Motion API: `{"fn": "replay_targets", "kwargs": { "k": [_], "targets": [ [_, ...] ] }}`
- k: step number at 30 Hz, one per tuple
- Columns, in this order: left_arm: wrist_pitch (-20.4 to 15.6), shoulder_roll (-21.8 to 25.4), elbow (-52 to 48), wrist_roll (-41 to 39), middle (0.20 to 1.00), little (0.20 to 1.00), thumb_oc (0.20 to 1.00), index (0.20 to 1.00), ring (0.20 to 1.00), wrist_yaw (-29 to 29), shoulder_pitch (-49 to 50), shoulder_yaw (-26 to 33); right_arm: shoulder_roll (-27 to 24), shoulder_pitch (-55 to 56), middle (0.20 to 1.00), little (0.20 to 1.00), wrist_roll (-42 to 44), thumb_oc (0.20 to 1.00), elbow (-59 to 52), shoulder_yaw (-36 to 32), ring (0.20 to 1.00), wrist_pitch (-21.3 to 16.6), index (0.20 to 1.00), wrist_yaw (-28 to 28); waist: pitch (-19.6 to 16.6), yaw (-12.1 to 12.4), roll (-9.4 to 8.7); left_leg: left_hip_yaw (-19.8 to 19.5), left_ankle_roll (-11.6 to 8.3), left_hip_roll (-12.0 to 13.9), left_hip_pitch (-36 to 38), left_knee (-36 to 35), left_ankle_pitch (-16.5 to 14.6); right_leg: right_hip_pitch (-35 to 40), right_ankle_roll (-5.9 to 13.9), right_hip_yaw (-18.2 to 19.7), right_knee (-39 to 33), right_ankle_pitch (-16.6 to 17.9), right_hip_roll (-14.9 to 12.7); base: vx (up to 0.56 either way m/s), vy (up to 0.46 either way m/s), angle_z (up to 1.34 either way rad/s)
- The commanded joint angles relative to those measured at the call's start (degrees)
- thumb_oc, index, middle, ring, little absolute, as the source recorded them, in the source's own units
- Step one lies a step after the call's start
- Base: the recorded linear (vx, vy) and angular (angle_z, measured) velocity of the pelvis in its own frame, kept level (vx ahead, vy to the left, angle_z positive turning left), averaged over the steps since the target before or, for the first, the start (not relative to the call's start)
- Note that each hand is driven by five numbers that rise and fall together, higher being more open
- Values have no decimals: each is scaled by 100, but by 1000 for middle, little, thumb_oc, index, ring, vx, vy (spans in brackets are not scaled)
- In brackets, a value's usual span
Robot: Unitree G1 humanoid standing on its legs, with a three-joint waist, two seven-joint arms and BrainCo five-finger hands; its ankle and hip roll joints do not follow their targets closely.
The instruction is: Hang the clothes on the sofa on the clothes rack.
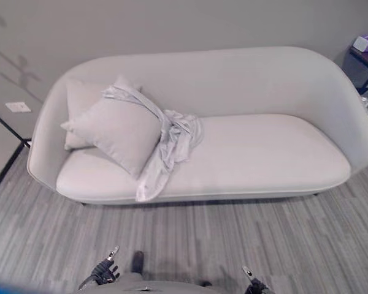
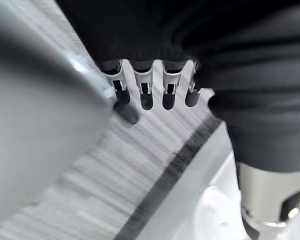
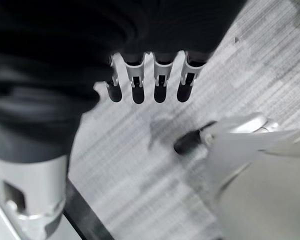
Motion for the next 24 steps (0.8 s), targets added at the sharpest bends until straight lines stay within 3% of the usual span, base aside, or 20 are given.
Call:
{"fn": "replay_targets", "kwargs": {
  "k": [1, 2, 4, 6, 7, 8, 9, 10, 11, 12, 14, 15, 17, 19, 24],
  "targets": [
    [-130, 188, 44, 606, 1000, 1000, 1000, 1000, 1000, 19, -235, -27, 355, -259, 1000, 1000, -215, 1000, -98, 17, 1000, -154, 1000, 31, -77, 29, -608, 76, 317, -324, -542, 668, -417, 140, 340, 166, -108, 1726, -1191, 125, 232, -50],
    [-131, 189, 45, 607, 1000, 1000, 1000, 1000, 1000, 19, -234, -27, 358, -256, 1000, 1000, -215, 1000, -102, 18, 1000, -153, 1000, 28, -79, 40, -616, 91, 322, -330, -538, 663, -417, 132, 346, 182, -106, 1726, -1201, 136, 254, -26],
    [-125, 224, 70, 751, 1000, 1000, 1000, 1000, 1000, 39, -234, -84, 403, -281, 1000, 1000, -388, 1000, -349, 170, 1000, -206, 1000, 11, -38, 21, -604, 204, 505, -532, -355, 549, -513, -108, 315, 186, 393, 2268, -1395, 129, 293, -12],
    [-105, 290, 78, 788, 1000, 1000, 1000, 1000, 1000, 59, -236, -60, 457, -324, 1000, 1000, -512, 1000, -553, 293, 1000, -249, 1000, -31, 44, 3, -551, 300, 609, -593, -175, 423, -554, -277, 263, -48, 731, 2639, -1531, 163, 367, -20],
    [-110, 329, 81, 819, 1000, 1000, 1000, 1000, 1000, 89, -232, -5, 500, -280, 1000, 1000, -603, 1000, -749, 377, 1000, -313, 1000, -58, 73, -45, -460, 441, 667, -642, 241, 155, -658, -310, 176, -632, 948, 2319, -1439, 237, 412, -41],
    [-99, 351, 73, 873, 1000, 1000, 1000, 1000, 1000, 82, -187, 1, 497, -247, 1000, 1000, -636, 1000, -799, 449, 1000, -315, 1000, -35, 61, -108, -448, 469, 673, -641, 334, 96, -680, -395, 105, -616, 904, 2010, -1145, 214, 332, -48],
    [-99, 351, 73, 873, 1000, 1000, 1000, 1000, 1000, 83, -187, 2, 497, -246, 1000, 1000, -635, 1000, -800, 450, 1000, -315, 1000, -35, 50, -110, -446, 468, 671, -638, 321, 92, -670, -405, 100, -619, 897, 2017, -1141, 137, 114, -27],
    [-98, 382, 48, 882, 1000, 1000, 1000, 1000, 1000, 52, -134, 38, 471, -262, 1000, 1000, -621, 1000, -889, 492, 1000, -341, 1000, -43, 65, -183, -391, 508, 651, -573, 431, 46, -698, -638, -9, -559, 723, 1374, -548, 125, 75, -21],
    [-85, 402, 52, 879, 1000, 1000, 1000, 1000, 1000, 61, -112, 72, 448, -274, 1000, 1000, -611, 1000, -899, 482, 1000, -356, 1000, -68, 102, -204, -388, 512, 644, -575, 494, 46, -736, -715, -12, -549, 596, 1224, -345, 124, 75, -14],
    [-84, 403, 52, 879, 1000, 1000, 1000, 1000, 1000, 61, -114, 73, 448, -276, 1000, 1000, -611, 1000, -898, 482, 1000, -356, 1000, -68, 93, -203, -387, 513, 643, -572, 479, 46, -728, -725, -14, -550, 584, 1237, -341, 70, 25, -14],
    [-65, 430, 110, 902, 1000, 1000, 1000, 1000, 1000, 96, -96, 135, 416, -306, 1000, 1000, -610, 1000, -950, 503, 1000, -391, 1000, -127, 156, -262, -429, 503, 645, -614, 628, 46, -812, -981, -16, -532, 270, 1234, 7, 120, 23, -10],
    [-76, 400, 134, 858, 1000, 1000, 1000, 1000, 1000, 130, -86, 146, 419, -330, 1000, 1000, -619, 1000, -1095, 576, 1000, -427, 1000, -169, 243, -359, -513, 457, 669, -706, 777, 46, -879, -1185, 21, -340, -44, 1367, 310, 172, 24, -14],
    [-81, 376, 133, 874, 1000, 1000, 1000, 1000, 1000, 124, -82, 135, 418, -328, 1000, 1000, -625, 1000, -1142, 605, 1000, -430, 1000, -178, 280, -387, -536, 427, 678, -736, 857, 46, -921, -1226, 28, -227, -155, 1423, 435, 113, 14, -5],
    [-110, 298, 111, 798, 1000, 1000, 1000, 1000, 1000, 113, -73, 113, 437, -293, 1000, 1000, -596, 1000, -1226, 678, 1000, -441, 1000, -182, 310, -482, -610, 257, 711, -842, 972, 46, -983, -1429, 54, 175, -296, 1580, 731, 169, -25, 19],
    [-113, 231, 97, 861, 1000, 1000, 1000, 1000, 1000, 121, -42, 56, 454, -220, 1000, 1000, -789, 1000, -1387, 887, 1000, -446, 1000, -199, 265, -483, -687, 89, 715, -896, 1093, 46, -1083, -1291, -27, 343, -373, 1637, 793, 151, -80, 46]
  ]
}}
